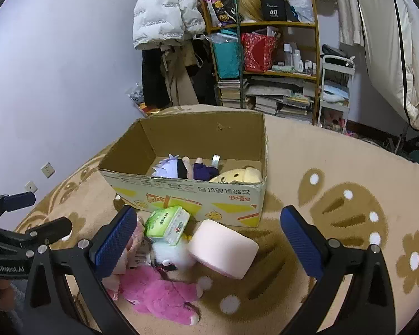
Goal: Organize soft objects
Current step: 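Lower the left tool to the pink wrapped item while the right tool approaches the pink cushion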
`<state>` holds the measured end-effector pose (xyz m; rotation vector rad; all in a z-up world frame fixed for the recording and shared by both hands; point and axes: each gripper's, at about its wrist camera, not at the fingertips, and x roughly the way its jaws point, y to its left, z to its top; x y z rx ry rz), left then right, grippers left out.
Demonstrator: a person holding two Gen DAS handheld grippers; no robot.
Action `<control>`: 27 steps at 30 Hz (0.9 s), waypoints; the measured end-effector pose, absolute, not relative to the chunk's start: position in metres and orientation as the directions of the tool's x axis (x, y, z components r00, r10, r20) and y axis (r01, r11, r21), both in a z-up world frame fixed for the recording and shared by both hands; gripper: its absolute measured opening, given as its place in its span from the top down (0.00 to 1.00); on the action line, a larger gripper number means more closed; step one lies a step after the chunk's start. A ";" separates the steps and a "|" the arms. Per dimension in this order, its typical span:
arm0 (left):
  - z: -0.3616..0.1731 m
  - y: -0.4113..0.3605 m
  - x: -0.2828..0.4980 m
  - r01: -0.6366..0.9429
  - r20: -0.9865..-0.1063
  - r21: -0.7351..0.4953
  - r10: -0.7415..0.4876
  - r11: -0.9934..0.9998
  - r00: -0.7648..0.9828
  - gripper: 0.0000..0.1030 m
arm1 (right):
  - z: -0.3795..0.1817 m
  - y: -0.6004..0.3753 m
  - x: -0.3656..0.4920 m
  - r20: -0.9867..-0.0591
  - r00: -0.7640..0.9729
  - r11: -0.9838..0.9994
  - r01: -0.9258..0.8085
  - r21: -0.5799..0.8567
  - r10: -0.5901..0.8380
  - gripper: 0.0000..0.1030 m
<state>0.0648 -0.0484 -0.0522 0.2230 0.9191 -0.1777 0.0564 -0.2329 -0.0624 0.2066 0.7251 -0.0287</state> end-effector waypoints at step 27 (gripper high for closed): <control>-0.111 -0.079 0.092 0.318 -0.898 0.121 -0.032 0.940 0.438 0.04 | -0.116 -0.237 0.096 -0.770 0.637 0.975 0.139 0.174 0.046 0.00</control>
